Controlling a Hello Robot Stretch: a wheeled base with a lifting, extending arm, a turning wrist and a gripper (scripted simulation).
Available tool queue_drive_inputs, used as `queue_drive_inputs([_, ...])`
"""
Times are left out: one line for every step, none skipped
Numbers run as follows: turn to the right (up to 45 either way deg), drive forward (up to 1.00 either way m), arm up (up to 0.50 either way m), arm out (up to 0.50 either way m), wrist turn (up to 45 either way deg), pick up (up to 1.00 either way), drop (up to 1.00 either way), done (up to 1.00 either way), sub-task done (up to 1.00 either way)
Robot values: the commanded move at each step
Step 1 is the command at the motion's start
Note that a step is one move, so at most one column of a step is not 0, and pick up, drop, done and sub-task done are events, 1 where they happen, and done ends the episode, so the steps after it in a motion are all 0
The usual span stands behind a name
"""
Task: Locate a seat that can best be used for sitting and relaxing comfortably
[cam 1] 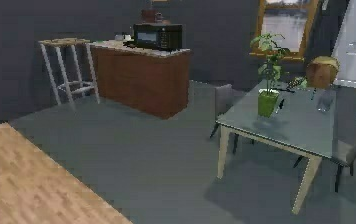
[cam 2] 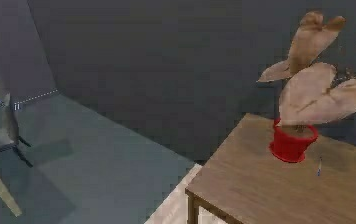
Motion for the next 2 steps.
queue_drive_inputs([0.0,0.45,0.00,0.00,0.0,0.00,0.00,0.00,0.00])
queue_drive_inputs([-30.0,0.00,0.00,0.00,0.0,0.00,0.00,0.00,0.00])
